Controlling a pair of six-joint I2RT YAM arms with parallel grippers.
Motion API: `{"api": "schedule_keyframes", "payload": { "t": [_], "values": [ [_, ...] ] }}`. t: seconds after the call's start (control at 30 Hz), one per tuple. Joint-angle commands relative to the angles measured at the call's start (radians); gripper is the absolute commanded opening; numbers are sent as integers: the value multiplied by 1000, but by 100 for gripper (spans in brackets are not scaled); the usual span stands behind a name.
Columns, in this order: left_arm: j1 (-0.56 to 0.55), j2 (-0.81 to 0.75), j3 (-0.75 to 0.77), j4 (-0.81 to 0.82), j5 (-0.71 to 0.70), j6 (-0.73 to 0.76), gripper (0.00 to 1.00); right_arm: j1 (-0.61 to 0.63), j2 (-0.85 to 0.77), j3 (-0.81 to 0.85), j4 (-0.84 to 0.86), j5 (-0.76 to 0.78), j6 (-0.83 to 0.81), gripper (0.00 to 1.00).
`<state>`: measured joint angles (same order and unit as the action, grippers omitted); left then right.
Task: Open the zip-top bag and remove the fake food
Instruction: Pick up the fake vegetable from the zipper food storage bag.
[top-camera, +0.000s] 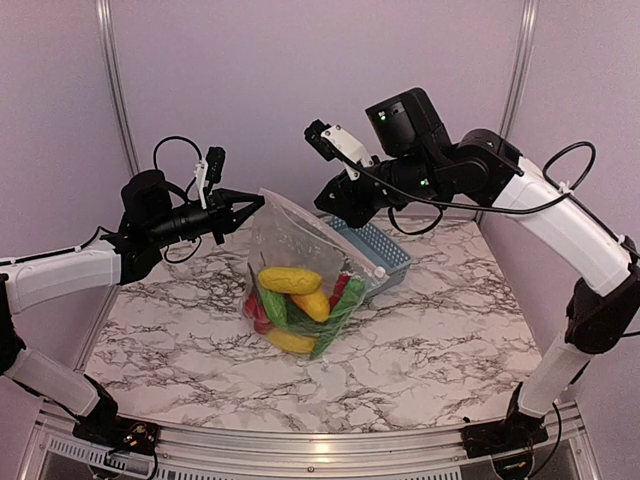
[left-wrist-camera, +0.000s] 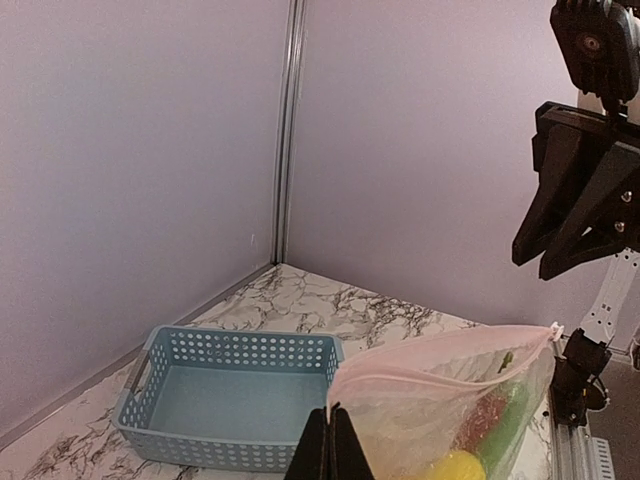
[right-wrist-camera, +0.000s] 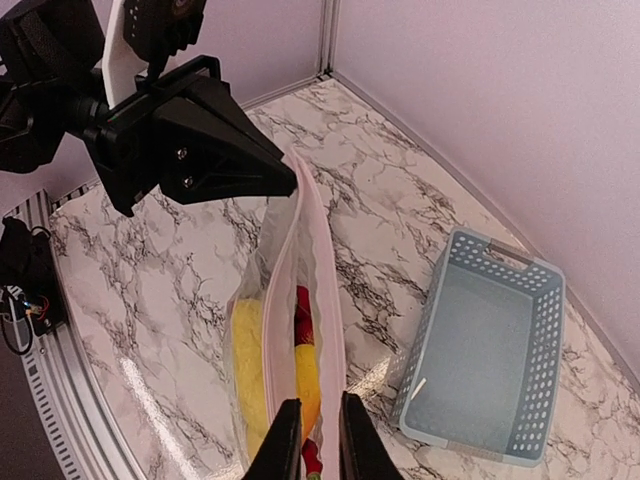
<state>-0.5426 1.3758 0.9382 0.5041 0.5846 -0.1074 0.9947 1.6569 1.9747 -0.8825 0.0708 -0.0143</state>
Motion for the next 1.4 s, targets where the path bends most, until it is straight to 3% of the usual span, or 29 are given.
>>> {"api": "schedule_keyframes", "payload": {
  "t": [0.0,0.73,1.07,1.37],
  "values": [
    [-9,8,-8,29,16,12,0,-8,23,41,-13,-47,38,12],
    [-25,0,-11,19,29,30,0,-33,81,-35,-3,-132,97,7],
    [-49,-6,-5,10,36,51,0,-57,60,-87,-40,-112,115,14],
    [-105,-1,36,-32,-15,95,0,-59,-13,-134,-126,-75,133,29]
  ]
}}
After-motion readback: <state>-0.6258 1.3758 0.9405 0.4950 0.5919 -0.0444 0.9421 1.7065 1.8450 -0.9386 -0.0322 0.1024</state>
